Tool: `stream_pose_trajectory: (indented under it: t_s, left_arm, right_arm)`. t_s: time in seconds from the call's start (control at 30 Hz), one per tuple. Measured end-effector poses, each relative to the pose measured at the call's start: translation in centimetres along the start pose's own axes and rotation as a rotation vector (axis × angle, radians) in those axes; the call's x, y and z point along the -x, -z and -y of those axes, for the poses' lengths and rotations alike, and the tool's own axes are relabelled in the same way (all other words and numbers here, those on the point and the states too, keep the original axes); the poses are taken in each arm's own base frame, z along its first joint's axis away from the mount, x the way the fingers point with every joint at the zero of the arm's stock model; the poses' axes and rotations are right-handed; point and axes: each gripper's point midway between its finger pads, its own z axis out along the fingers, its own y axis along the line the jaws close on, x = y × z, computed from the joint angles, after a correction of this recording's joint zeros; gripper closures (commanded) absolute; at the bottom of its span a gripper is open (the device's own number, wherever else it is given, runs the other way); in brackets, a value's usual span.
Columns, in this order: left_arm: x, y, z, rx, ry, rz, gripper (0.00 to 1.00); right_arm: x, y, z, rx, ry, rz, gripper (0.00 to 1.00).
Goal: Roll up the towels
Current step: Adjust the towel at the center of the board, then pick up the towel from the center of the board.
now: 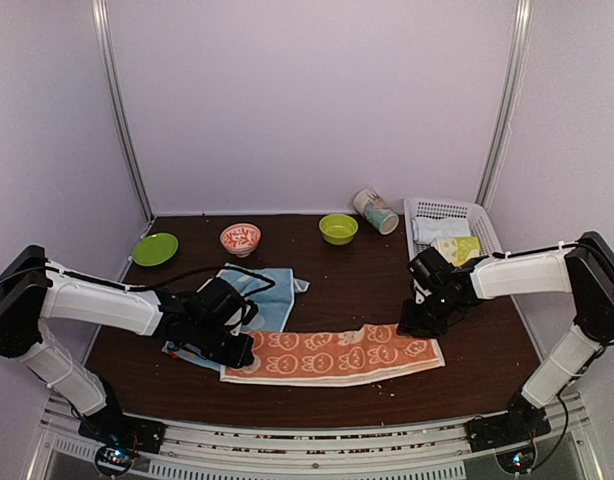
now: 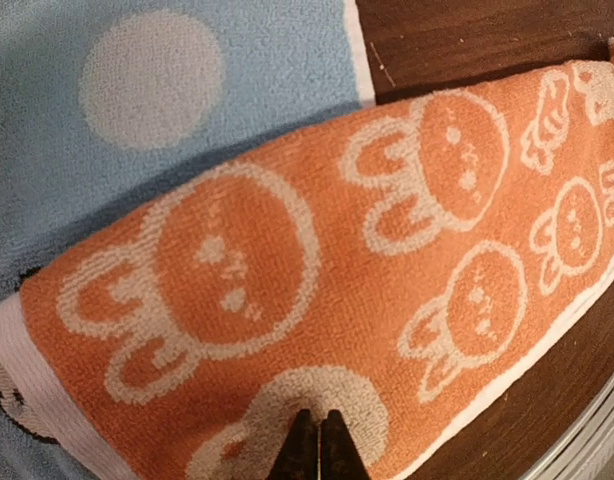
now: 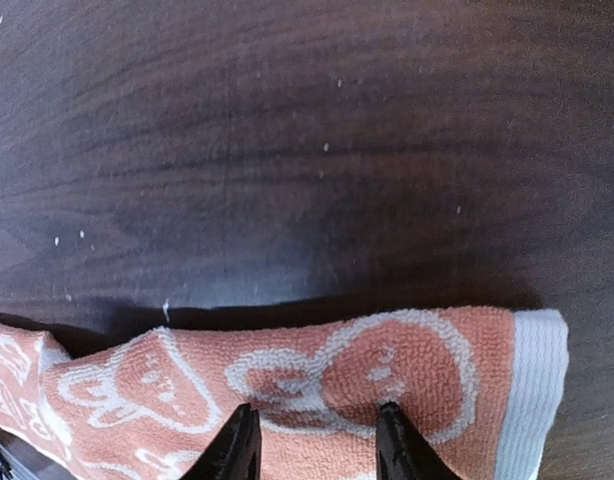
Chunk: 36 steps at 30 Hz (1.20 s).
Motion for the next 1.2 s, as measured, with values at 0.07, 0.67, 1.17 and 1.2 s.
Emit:
stream_pose_trajectory:
  t_s: [0.07, 0.67, 1.17, 1.2]
  left_arm:
    - [-0.1, -0.1, -0.1, -0.003, 0.005, 0.004, 0.98]
    - [0.3, 0.0, 0.0, -0.004, 0.011, 0.019, 0.83]
    - [4.1, 3.1, 2.8, -0.058, -0.022, 0.108, 0.81]
    - [4.1, 3.2, 2.7, -0.055, -0.022, 0.108, 0.81]
  right_arm:
    - [0.8, -0.1, 0.1, -0.023, 0.004, 0.016, 0.57]
    - [2.8, 4.7, 1.7, -0.02, -0.048, 0.138, 0.39]
    - [-2.1, 6.0, 6.9, -0.01, -0.182, 0.185, 0.4]
    - [-2.4, 5.8, 7.4, -0.014, -0.201, 0.185, 0.4]
